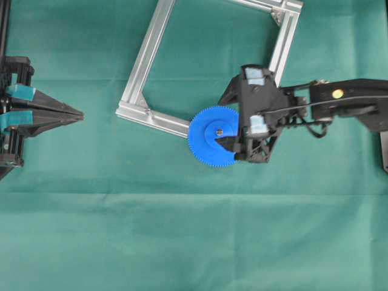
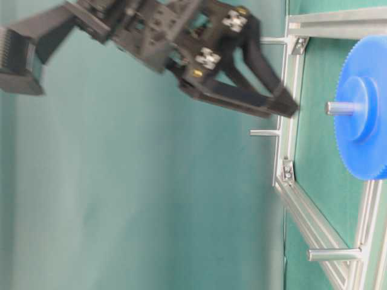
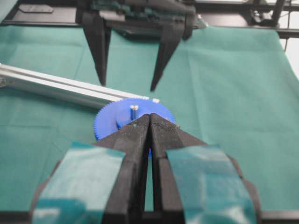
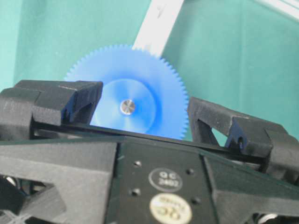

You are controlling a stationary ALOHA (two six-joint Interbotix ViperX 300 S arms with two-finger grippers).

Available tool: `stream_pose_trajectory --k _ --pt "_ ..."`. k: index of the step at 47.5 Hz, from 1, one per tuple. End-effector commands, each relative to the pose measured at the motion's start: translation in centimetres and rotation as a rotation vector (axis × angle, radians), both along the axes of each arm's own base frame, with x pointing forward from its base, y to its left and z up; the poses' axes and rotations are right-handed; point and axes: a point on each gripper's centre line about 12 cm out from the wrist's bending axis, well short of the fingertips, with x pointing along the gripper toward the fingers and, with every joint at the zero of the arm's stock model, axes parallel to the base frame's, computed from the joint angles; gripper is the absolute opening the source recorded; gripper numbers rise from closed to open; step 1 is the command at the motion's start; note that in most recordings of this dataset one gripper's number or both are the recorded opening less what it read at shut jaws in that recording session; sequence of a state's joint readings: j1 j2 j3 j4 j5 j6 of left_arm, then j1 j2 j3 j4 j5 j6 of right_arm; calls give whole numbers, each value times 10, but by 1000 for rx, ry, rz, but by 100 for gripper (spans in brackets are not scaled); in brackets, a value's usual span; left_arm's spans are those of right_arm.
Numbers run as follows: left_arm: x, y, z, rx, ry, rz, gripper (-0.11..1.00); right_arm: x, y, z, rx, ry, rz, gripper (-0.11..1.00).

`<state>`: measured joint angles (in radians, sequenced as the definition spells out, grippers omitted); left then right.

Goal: Find the location of the shaft and insert the gear.
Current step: 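Open the right gripper and lift it away from the gear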

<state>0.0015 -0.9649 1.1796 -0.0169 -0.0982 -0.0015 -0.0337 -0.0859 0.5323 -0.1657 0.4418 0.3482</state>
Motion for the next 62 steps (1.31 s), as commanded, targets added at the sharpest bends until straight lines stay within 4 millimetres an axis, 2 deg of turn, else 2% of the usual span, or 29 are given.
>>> stream_pose_trajectory --k 1,13,32,62 --pt "3 0 11 -3 -25 2 0 -2 -2 28 -9 -64 -1 87" --pt "3 0 11 -3 -26 2 0 -12 0 42 -12 -93 1 87" --pt "3 1 11 -3 -28 4 0 -23 3 40 -5 -93 4 86" --pt "3 1 12 -9 -31 5 0 -55 9 34 9 -80 9 86"
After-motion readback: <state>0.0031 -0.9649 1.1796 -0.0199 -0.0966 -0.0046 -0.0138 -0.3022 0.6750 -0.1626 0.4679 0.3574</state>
